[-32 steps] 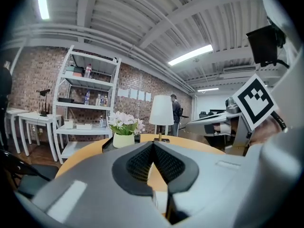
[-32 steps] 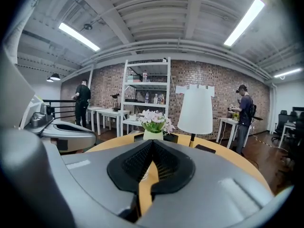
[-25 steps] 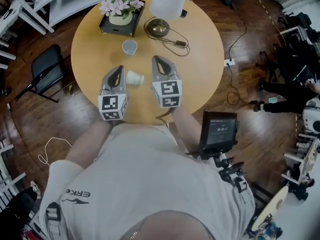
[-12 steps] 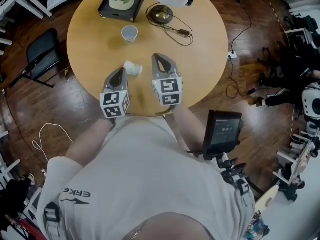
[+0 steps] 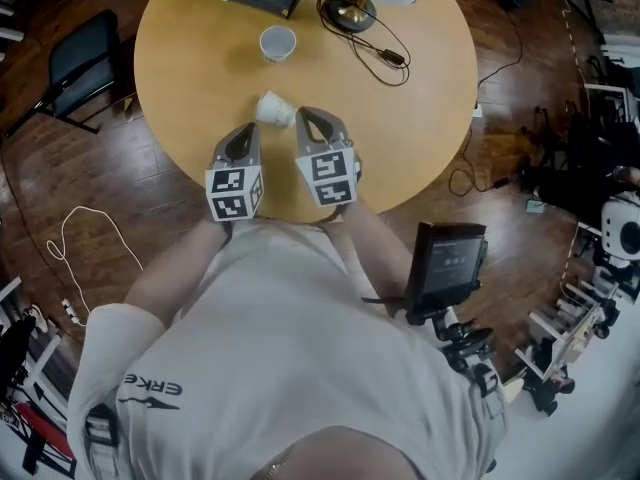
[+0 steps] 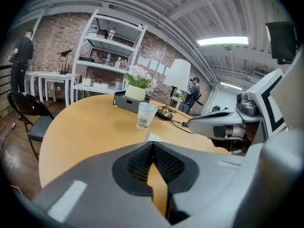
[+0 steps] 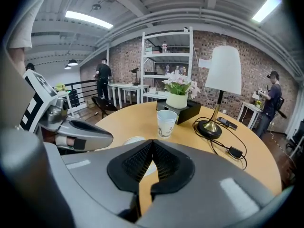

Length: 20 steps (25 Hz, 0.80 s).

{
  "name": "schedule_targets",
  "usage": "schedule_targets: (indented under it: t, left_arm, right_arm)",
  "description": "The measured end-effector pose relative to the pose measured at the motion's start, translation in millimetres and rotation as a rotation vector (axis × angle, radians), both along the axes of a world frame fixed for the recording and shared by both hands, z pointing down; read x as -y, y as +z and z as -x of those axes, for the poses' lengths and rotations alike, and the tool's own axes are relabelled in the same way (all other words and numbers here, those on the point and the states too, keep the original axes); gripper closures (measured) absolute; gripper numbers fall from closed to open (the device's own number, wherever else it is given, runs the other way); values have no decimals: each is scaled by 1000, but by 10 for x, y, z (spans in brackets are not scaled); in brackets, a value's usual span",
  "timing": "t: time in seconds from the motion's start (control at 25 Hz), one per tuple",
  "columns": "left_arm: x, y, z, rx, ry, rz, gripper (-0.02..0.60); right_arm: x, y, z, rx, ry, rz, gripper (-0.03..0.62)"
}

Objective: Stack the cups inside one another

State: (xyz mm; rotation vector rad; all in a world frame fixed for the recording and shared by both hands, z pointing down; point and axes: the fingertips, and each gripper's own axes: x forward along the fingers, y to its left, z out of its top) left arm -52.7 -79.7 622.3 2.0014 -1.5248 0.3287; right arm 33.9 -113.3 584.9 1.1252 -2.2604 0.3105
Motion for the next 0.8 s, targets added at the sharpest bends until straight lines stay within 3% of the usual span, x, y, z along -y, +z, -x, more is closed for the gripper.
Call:
schedule_targets:
  t: [0.08, 0.2, 0.36, 0.6, 0.8]
  left_arm:
    - [14, 57, 18, -1, -6, 12, 580]
    - [44, 124, 50, -4, -14, 26, 580]
    - [72, 195, 104, -9, -25, 46, 580]
    - [129, 258, 210, -16, -53, 64, 580]
    - [157, 313, 311, -22, -72, 80, 580]
  right_arm:
    - [-5, 129, 51, -16, -36, 36, 556]
    - [-5, 325, 119, -47, -98, 104, 412]
    - [53, 487, 186, -97, -161, 151, 316]
    - [109, 674, 364, -213, -299, 197, 226]
    - [186, 841, 490, -295, -352, 230, 207]
